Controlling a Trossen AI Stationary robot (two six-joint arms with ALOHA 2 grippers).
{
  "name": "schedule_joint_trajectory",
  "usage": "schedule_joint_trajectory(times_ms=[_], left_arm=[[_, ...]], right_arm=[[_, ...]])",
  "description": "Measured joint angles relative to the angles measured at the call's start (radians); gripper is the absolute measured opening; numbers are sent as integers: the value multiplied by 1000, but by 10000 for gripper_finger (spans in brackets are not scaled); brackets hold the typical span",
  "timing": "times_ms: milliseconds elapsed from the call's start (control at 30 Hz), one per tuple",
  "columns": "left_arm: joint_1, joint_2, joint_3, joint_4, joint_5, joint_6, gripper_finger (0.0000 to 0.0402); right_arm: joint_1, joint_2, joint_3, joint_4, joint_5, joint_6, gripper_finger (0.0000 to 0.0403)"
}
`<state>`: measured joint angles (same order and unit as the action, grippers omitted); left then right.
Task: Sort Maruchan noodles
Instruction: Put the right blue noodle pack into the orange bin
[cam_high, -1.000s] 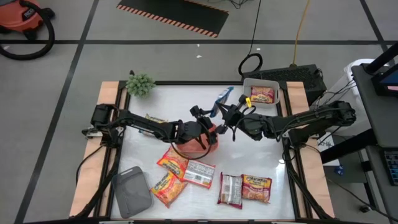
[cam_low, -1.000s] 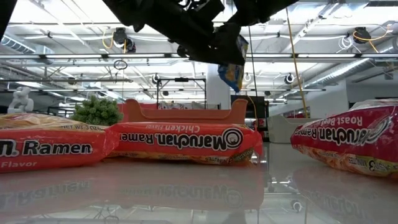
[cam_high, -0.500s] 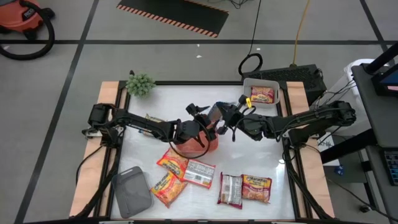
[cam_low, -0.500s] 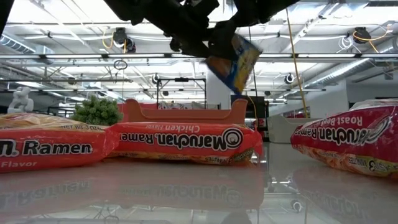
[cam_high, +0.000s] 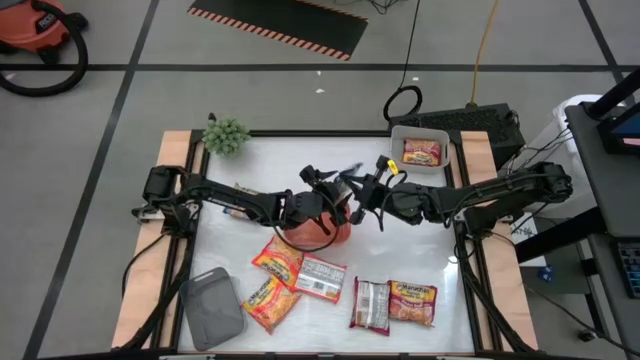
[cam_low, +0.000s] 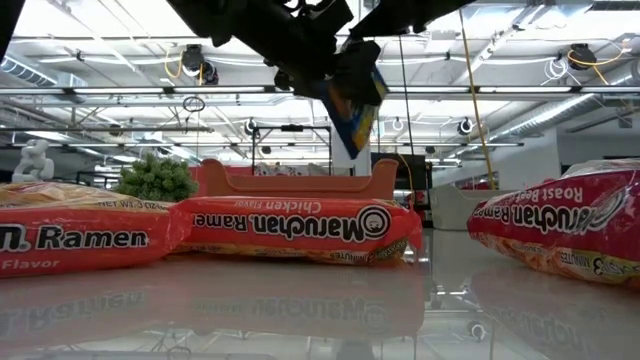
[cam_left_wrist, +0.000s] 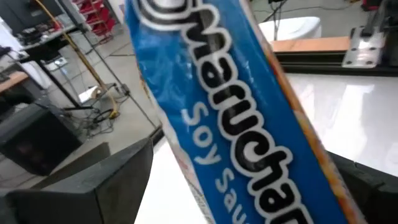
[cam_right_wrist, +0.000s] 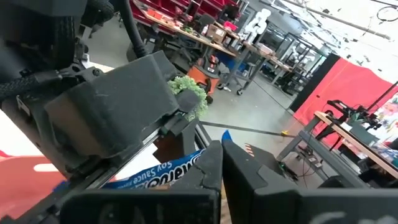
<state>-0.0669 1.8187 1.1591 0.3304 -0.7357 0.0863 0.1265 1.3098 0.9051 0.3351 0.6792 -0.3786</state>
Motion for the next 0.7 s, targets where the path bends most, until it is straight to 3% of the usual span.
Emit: schedule_joint_trajectory(times_ms=[167, 700], left_arm=[[-1, 0, 0, 4, -6, 13, 340], [-1, 0, 0, -19, -7, 112, 168]], right_arm=[[0, 0, 0, -14, 1, -8, 0], [-2, 0, 0, -42, 3, -31, 0]])
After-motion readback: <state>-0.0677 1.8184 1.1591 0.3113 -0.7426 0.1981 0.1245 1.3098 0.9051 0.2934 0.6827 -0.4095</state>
